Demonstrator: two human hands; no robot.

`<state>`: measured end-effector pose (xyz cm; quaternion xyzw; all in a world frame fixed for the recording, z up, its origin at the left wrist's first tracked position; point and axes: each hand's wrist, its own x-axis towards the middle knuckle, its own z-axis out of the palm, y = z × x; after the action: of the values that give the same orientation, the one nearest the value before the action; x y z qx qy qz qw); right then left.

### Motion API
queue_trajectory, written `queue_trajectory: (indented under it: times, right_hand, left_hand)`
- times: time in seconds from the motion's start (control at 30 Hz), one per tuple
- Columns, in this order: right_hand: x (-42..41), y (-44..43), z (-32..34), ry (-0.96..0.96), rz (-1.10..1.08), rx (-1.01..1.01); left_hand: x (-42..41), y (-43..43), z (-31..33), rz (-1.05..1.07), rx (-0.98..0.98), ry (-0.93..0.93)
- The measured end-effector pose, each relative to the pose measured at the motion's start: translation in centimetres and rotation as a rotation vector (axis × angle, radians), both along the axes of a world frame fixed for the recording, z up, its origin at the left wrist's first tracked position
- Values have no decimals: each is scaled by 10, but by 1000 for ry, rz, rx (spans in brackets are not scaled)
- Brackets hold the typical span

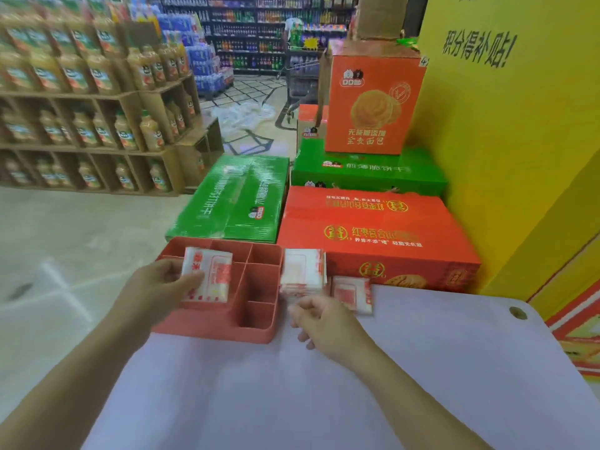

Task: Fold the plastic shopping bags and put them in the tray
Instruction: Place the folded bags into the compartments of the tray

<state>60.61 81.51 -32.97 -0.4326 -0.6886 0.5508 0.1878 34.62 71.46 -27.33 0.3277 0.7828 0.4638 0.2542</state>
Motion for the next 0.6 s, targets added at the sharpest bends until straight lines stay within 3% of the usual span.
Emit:
queue_trajectory:
  times: [0.1, 0.27, 0.43, 0.6]
  right_hand:
    - [-38, -8, -3, -181, 13, 62]
    - [-56, -14, -10, -291, -65, 96]
    - [-62, -15, -10, -315, -151, -78]
    - [-66, -16, -1, -290, -198, -174]
  left_hand:
    - [-26, -12, 2, 77, -116, 105]
    - [-51, -10, 1, 57, -280, 250]
    - [-63, -1, -4, 16, -388, 318]
    - [-68, 6, -7, -96, -613, 762]
